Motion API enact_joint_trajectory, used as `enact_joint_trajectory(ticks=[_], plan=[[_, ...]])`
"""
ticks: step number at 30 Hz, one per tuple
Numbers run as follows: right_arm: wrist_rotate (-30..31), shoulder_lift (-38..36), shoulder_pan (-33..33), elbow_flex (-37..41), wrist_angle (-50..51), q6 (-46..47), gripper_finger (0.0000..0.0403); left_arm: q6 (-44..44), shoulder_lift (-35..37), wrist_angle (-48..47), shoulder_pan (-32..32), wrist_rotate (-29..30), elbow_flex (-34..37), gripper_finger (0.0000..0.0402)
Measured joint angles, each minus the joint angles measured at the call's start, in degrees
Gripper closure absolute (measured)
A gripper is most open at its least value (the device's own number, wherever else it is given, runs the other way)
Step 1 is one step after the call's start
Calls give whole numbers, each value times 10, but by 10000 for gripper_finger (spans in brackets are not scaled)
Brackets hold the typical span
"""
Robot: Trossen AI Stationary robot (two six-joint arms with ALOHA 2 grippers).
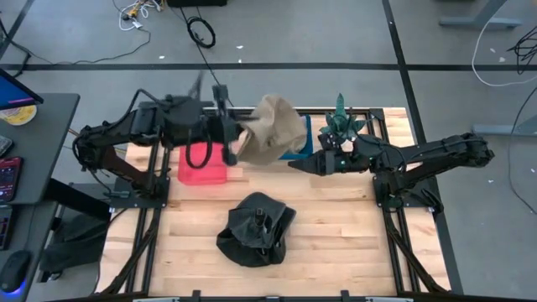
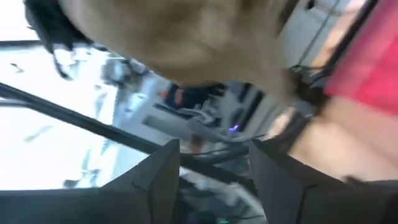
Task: Pick & Place hat
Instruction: Put the brown cap into the blue bin
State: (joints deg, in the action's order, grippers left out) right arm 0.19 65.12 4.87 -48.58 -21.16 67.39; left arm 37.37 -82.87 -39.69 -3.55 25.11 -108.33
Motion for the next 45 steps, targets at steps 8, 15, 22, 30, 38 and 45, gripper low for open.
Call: enact_joint_trajectory(ticks=[8,15,22,30,38,45], plan=[[-30,3,-30,0,-29,105,170,19,-7,-115,-13,11,0,401],[-41,22,-84,0,-33,204,59,114,-27,-134,-36,-23,0,400],[-85,43,-118,0,-32,324,12,241,-70,-174,-55,17,0,400],[-139,78,-134,0,-30,312,21,311,-95,-170,-61,60,0,400],[-204,51,-165,0,-77,50,30,290,-94,-182,-61,60,0,400],[-179,3,-166,-1,-63,-237,64,289,-94,-182,-61,55,0,400]])
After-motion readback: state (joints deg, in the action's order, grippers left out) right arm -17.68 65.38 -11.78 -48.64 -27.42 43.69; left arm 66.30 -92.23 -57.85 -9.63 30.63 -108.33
